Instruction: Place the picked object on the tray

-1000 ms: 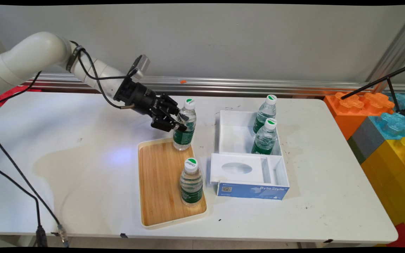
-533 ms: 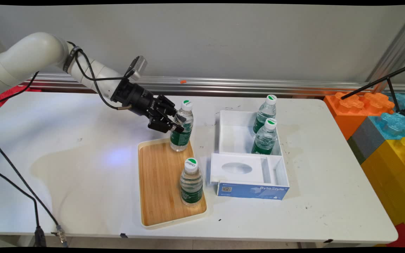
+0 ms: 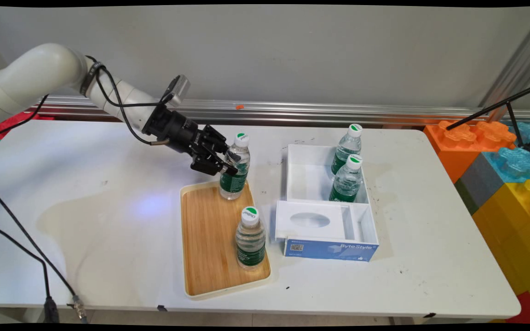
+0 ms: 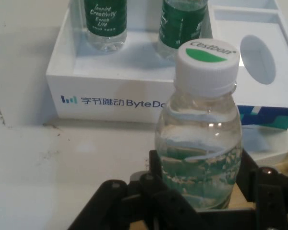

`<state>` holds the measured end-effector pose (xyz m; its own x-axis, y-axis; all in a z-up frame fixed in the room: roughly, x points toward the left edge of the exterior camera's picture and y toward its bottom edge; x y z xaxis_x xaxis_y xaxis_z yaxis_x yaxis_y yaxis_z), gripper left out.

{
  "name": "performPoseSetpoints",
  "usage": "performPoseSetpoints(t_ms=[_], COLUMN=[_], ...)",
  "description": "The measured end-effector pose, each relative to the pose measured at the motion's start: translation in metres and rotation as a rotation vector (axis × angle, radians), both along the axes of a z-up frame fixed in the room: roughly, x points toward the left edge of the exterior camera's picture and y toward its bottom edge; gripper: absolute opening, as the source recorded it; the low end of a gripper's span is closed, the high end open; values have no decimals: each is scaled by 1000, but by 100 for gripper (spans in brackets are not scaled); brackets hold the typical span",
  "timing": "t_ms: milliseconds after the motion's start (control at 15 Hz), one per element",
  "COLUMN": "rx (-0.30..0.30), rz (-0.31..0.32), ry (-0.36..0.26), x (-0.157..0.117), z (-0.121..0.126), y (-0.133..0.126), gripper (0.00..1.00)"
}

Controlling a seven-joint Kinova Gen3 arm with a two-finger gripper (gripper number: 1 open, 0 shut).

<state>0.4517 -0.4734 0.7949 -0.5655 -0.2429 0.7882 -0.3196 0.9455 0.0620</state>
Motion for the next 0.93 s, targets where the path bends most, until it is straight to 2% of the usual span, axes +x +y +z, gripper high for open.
performPoseSetpoints(t_ms=[667, 733, 933], rx=[10, 8, 5], rz=[9, 12, 19], ry=[-8, -8, -7], x=[-2, -2, -2], z=[-12, -14, -16], y=[0, -1, -2], gripper=[0, 100, 100])
